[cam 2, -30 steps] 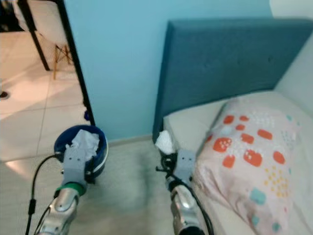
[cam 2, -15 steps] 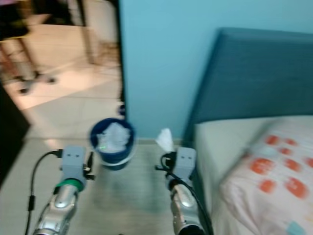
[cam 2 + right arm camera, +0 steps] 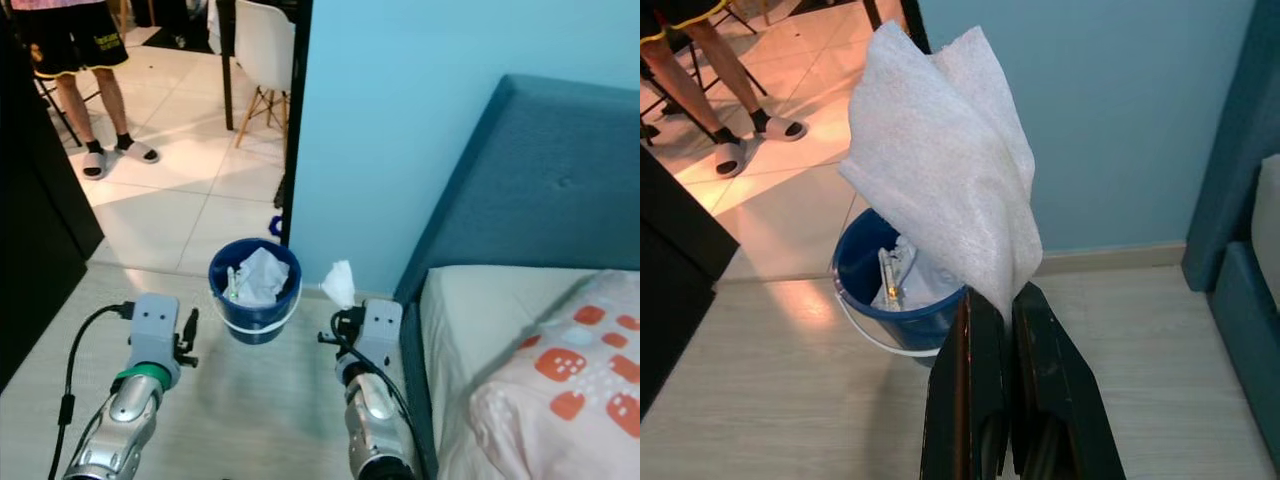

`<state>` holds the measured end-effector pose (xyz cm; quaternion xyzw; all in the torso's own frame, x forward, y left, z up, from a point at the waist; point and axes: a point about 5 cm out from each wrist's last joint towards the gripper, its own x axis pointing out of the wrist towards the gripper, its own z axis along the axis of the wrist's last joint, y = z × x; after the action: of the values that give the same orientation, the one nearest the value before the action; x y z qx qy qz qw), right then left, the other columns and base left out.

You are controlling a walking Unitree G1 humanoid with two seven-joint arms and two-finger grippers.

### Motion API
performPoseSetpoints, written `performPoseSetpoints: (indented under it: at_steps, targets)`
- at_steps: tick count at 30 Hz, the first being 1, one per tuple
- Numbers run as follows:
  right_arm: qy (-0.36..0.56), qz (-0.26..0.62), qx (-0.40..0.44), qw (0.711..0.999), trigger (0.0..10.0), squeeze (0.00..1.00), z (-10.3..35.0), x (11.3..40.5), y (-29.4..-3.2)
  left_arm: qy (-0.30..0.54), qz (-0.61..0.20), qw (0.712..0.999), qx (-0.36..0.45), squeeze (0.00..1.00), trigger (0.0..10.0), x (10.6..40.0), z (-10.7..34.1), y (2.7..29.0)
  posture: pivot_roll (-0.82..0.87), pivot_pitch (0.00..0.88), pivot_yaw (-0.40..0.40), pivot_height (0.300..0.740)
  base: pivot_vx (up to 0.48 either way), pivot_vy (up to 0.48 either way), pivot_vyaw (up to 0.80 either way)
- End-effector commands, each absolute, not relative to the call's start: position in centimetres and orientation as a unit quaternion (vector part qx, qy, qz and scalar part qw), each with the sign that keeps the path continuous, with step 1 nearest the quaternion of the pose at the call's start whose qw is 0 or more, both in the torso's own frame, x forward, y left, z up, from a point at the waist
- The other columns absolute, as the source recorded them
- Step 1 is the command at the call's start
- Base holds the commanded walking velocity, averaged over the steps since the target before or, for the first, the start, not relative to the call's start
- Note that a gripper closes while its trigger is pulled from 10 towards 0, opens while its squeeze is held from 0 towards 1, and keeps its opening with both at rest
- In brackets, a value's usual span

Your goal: Clean up the room

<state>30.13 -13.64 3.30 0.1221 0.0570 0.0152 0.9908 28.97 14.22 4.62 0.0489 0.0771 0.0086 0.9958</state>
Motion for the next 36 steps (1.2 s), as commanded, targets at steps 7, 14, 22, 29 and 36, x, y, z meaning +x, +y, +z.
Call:
performPoseSetpoints:
  at_steps: [7, 14, 22, 29, 36]
  targets:
    - [0.066, 0.014, 0.120, 0.990, 10.0, 0.00, 2.87, 29.85, -13.75, 0.076, 0.006, 0.996, 0.041, 0.00, 10.0, 28.89, 4.53, 14.08, 0.02, 0.000, 0.002, 0.740, 0.213, 0.000, 0.00]
    - [0.064, 0.028, 0.107, 0.992, 10.0, 0.00, 2.97, 29.88, -13.40, 0.075, 0.006, 0.996, 0.039, 0.00, 10.0, 28.90, 4.59, 14.23, 0.02, 0.000, 0.002, 0.740, 0.285, 0.000, 0.23]
    - [0.062, 0.018, 0.126, 0.990, 10.0, 0.00, 2.99, 29.91, -13.50, 0.073, 0.006, 0.997, 0.037, 0.00, 10.0, 28.99, 4.68, 14.20, 0.02, 0.000, 0.002, 0.740, 0.319, 0.000, 0.55]
    - [0.064, 0.014, 0.126, 0.990, 10.0, 0.00, 2.93, 29.90, -13.68, 0.072, 0.006, 0.997, 0.036, 0.00, 10.0, 29.03, 4.70, 14.25, 0.02, 0.000, 0.001, 0.740, 0.322, 0.000, 0.00]
    - [0.064, 0.015, 0.126, 0.990, 10.0, 0.00, 2.92, 29.91, -13.69, 0.072, 0.006, 0.997, 0.035, 0.00, 10.0, 29.05, 4.68, 14.24, 0.02, 0.000, -0.001, 0.740, 0.324, 0.000, 0.00]
